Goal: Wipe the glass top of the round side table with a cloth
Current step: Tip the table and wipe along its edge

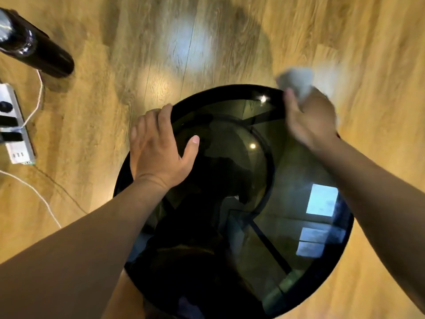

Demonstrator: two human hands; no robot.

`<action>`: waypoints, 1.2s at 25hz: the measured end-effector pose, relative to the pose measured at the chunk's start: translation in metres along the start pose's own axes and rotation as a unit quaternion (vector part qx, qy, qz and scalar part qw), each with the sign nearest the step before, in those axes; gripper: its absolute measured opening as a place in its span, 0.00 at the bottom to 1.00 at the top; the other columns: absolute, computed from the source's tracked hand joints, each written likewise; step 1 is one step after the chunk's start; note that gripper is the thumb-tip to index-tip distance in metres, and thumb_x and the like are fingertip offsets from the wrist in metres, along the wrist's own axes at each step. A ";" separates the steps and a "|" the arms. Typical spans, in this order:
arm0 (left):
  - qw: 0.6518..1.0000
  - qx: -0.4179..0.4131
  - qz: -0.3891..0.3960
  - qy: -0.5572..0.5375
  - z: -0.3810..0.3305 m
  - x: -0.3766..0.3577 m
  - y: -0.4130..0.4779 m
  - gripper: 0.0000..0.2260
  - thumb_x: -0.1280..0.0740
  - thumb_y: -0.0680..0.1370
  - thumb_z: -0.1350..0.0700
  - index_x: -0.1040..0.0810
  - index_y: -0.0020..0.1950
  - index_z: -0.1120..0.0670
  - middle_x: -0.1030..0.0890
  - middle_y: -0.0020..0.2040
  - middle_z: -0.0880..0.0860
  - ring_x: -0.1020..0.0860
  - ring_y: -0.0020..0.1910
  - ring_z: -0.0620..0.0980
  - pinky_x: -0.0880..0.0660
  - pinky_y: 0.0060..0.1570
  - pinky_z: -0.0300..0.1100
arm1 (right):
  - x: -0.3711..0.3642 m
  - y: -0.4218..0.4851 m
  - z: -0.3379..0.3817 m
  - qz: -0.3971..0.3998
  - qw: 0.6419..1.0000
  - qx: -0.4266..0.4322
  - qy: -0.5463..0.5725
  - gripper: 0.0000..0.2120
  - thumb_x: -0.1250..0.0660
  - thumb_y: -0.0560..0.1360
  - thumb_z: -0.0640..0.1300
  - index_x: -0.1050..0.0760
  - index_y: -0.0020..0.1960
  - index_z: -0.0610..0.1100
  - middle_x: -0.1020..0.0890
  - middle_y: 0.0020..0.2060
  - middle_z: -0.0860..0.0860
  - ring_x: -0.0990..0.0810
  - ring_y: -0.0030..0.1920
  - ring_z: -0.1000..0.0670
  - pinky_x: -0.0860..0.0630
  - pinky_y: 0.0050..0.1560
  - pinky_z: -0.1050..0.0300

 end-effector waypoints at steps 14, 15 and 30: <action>0.990 -0.116 -0.065 -0.052 -0.069 0.013 -0.016 0.27 0.37 0.75 0.46 0.30 0.68 0.62 0.26 0.66 0.62 0.29 0.67 0.62 0.44 0.71 0.62 | -0.019 -0.176 -0.206 0.076 0.978 -0.195 0.011 0.26 0.48 0.82 0.56 0.30 0.58 0.33 0.24 0.53 0.30 0.23 0.50 0.30 0.31 0.45 0.47; 0.983 -0.176 -0.032 -0.042 -0.106 -0.004 -0.022 0.28 0.36 0.75 0.45 0.30 0.69 0.60 0.28 0.68 0.61 0.31 0.70 0.61 0.46 0.72 0.65 | -0.021 -0.195 -0.211 0.096 0.978 -0.185 0.017 0.24 0.49 0.83 0.55 0.28 0.54 0.33 0.23 0.50 0.29 0.23 0.48 0.30 0.33 0.42 0.49; 0.904 -0.099 0.331 0.251 -0.236 -0.109 -0.041 0.61 0.22 0.65 0.39 0.69 0.77 0.41 0.71 0.78 0.52 0.59 0.75 0.76 0.35 0.64 0.72 | -0.024 -0.104 -0.194 0.026 0.963 -0.082 0.256 0.19 0.46 0.82 0.57 0.26 0.60 0.46 0.20 0.51 0.45 0.21 0.50 0.41 0.35 0.41 0.55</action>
Point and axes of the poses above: each hand's wrist, its own y-axis towards the middle knuckle, its own x-axis out of the back of the hand, z = x × y, the point moved 9 cm from there along y, towards the middle knuckle
